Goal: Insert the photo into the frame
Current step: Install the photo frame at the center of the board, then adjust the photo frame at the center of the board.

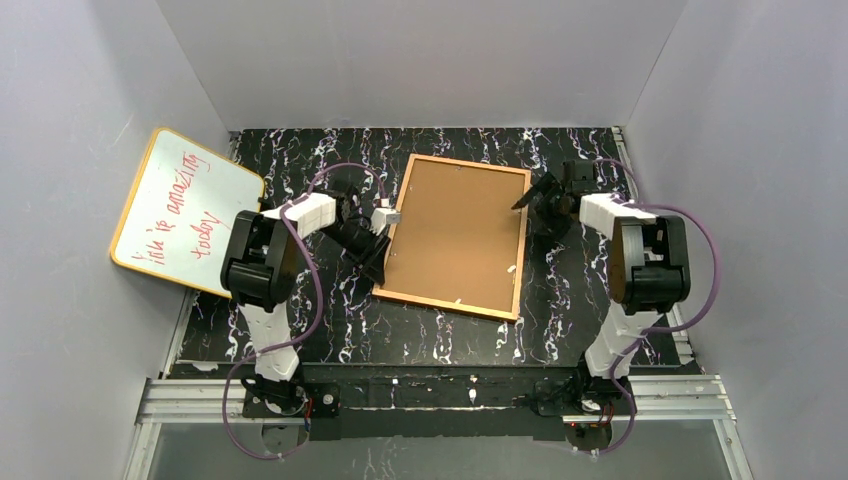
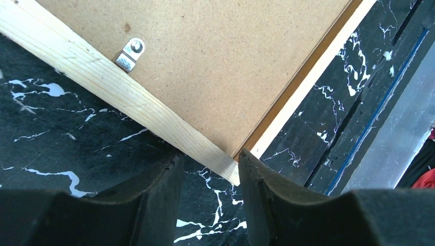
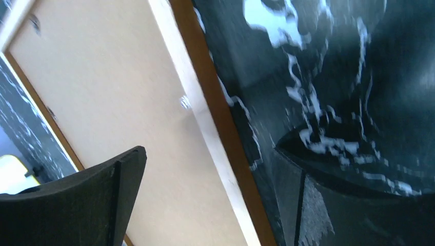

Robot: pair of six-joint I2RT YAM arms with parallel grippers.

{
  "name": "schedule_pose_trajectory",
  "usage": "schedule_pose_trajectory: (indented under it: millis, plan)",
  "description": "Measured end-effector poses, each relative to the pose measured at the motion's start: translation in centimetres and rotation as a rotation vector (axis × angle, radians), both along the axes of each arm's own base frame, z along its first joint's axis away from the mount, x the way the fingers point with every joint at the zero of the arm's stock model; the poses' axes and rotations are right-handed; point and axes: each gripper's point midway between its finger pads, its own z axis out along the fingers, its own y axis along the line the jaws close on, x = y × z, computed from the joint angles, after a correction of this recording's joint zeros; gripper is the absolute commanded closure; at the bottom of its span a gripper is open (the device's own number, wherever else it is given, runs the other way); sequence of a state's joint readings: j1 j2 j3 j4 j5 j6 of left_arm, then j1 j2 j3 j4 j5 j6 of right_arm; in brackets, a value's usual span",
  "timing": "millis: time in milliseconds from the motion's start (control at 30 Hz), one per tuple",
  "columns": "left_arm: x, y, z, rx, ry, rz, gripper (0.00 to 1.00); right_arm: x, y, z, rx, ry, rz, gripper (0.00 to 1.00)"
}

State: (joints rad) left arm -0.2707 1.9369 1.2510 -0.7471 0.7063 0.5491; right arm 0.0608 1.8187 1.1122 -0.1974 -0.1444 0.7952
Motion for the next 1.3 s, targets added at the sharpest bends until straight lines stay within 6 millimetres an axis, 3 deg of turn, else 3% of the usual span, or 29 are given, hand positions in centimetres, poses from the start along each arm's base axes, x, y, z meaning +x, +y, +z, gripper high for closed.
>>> schedule_pose_trajectory:
  millis: [267, 467, 567, 700, 767, 833, 933, 1033, 1100, 1167, 1300]
  plan:
    - [-1.0, -0.8, -0.2, -0.009, 0.0, -0.051, 0.59, 3.9, 2.9, 0.7, 0.107, -0.056, 0.052, 0.01]
    - [-3.4, -2.4, 0.0, -0.028, 0.04, -0.127, 0.6, 6.9, 5.3, 1.1, 0.117, -0.099, 0.096, 0.01]
    - [-5.2, -3.2, 0.2, -0.053, 0.075, -0.19, 0.6, 7.5, 6.3, 1.2, 0.11, -0.105, 0.112, 0.01]
    - [-6.6, -3.8, 1.5, -0.115, 0.129, -0.26, 0.6, 6.7, 6.3, 1.0, 0.077, -0.072, 0.1, 0.01]
    - [-5.4, -3.5, 2.7, -0.147, 0.117, -0.251, 0.6, 6.2, 5.8, 1.3, 0.052, -0.062, 0.083, 0.03]
    - [-2.6, -2.6, 4.0, -0.172, 0.074, -0.186, 0.61, 5.6, 5.1, 2.4, 0.026, -0.074, 0.063, 0.06]
    - [4.6, 1.2, 5.7, -0.192, -0.038, 0.02, 0.62, 5.7, 4.6, 5.5, 0.01, -0.138, 0.043, 0.08]
    - [10.4, 5.7, 5.4, -0.16, -0.107, 0.224, 0.63, 6.5, 4.9, 8.5, 0.013, -0.212, 0.048, 0.1]
    - [12.0, 7.0, 4.6, -0.145, -0.095, 0.31, 0.67, 7.2, 6.3, 9.8, 0.025, -0.253, 0.085, 0.12]
    - [13.3, 7.0, 3.1, -0.122, -0.065, 0.373, 0.68, 7.5, 8.5, 10.7, 0.042, -0.284, 0.149, 0.13]
    - [15.2, 5.6, 0.1, -0.059, -0.03, 0.44, 0.69, 8.1, 15.2, 11.6, 0.098, -0.342, 0.346, 0.14]
